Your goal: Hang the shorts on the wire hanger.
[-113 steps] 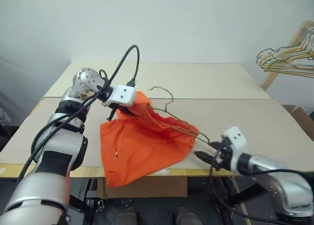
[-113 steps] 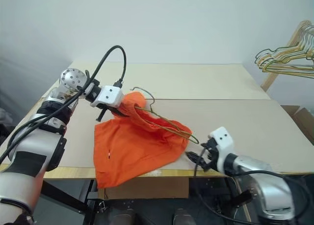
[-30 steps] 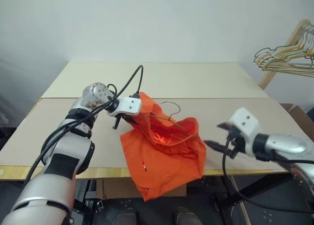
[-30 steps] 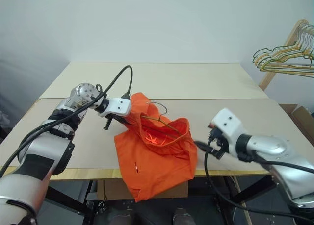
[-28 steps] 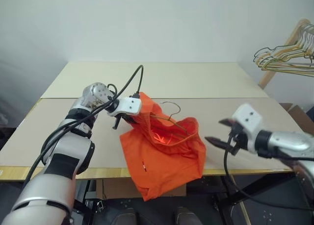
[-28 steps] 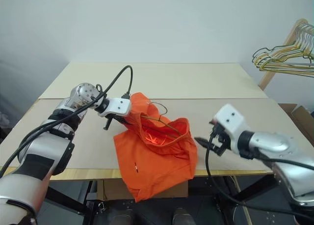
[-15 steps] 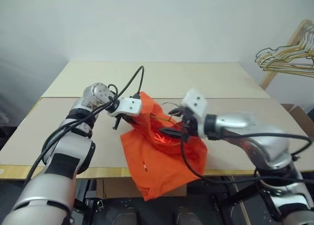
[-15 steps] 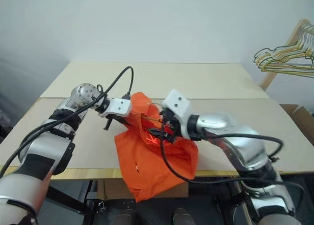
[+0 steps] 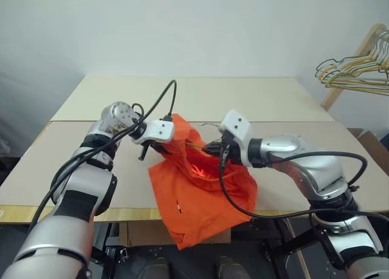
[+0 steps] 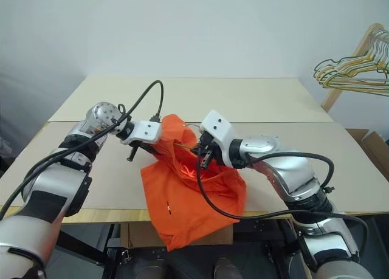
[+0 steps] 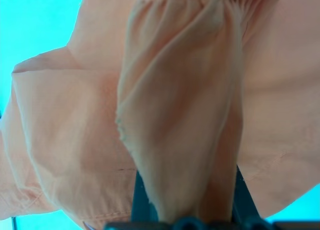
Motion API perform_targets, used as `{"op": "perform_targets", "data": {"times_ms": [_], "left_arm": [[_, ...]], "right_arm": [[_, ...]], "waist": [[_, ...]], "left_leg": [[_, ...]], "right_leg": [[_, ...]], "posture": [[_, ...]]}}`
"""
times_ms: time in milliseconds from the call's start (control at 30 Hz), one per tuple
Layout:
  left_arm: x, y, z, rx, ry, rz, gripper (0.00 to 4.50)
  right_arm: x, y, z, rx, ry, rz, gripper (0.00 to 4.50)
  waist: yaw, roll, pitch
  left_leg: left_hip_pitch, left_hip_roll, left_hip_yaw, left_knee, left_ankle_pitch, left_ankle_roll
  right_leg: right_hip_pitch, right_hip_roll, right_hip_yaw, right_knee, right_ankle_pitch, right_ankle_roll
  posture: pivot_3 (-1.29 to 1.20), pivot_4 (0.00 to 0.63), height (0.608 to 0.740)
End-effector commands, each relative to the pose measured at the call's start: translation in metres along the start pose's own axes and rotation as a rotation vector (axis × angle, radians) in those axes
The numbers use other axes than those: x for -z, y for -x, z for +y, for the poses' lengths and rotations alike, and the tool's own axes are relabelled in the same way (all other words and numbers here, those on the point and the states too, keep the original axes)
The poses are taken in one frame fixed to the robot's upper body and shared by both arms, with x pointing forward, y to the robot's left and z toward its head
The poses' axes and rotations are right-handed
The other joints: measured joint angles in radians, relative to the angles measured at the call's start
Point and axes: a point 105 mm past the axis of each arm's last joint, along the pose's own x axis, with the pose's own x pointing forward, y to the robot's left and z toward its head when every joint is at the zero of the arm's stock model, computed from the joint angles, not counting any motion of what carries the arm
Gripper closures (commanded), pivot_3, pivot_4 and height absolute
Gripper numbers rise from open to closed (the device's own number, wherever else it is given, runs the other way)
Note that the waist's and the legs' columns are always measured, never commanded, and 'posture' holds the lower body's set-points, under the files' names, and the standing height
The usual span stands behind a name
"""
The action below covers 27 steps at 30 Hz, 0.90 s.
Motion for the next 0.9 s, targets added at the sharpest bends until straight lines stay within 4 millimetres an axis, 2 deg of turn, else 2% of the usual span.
{"op": "perform_targets", "data": {"times_ms": [33,233,400,433,700,900], "left_arm": [[-0.024,0.018,0.015,-0.048,-0.004,-0.117,3.69],[-0.025,0.037,0.021,-0.086,0.045,-0.156,1.78],[-0.003,0.045,0.016,-0.123,0.050,-0.056,0.22],[0.001,0.044,0.018,-0.160,0.042,-0.036,0.02],[0.020,0.023,0.017,-0.225,0.051,0.060,0.02],[0.021,0.020,0.020,-0.246,0.045,0.077,1.93]], "right_arm": [[-0.008,0.006,-0.007,0.032,0.075,-0.038,4.50],[-0.004,0.012,-0.009,0.022,0.130,-0.025,4.50],[-0.004,0.021,-0.013,0.029,0.144,-0.029,4.50],[-0.004,0.022,-0.014,0.029,0.147,-0.030,4.50],[-0.008,0.031,-0.017,0.027,0.153,-0.039,4.50],[-0.009,0.037,-0.020,0.034,0.155,-0.035,4.50]], "waist": [[0.000,0.000,0.000],[0.000,0.000,0.000],[-0.003,0.000,0.000],[-0.002,0.000,0.000],[0.005,0.000,0.000],[0.004,0.000,0.000]], "left_leg": [[0.000,0.000,0.000,0.000,0.000,0.000],[0.000,0.000,0.000,0.000,0.000,0.000],[0.000,0.000,0.000,0.000,0.000,0.000],[0.000,0.000,0.000,0.000,0.000,0.000],[0.001,0.000,0.000,0.000,0.000,0.000],[0.000,0.000,0.000,0.000,0.000,0.000]], "right_leg": [[0.000,0.000,0.000,0.000,0.000,0.000],[0.000,0.000,0.000,0.000,0.000,0.000],[0.000,0.000,0.000,0.000,0.000,0.000],[0.000,0.000,0.000,0.000,0.000,0.000],[0.001,0.000,0.000,0.000,0.000,0.000],[0.000,0.000,0.000,0.000,0.000,0.000]], "posture": [[0.02,0.000,0.740],[0.03,0.000,0.740],[0.03,0.000,0.740],[0.03,0.000,0.740],[0.02,0.000,0.740],[0.01,0.000,0.740]]}}
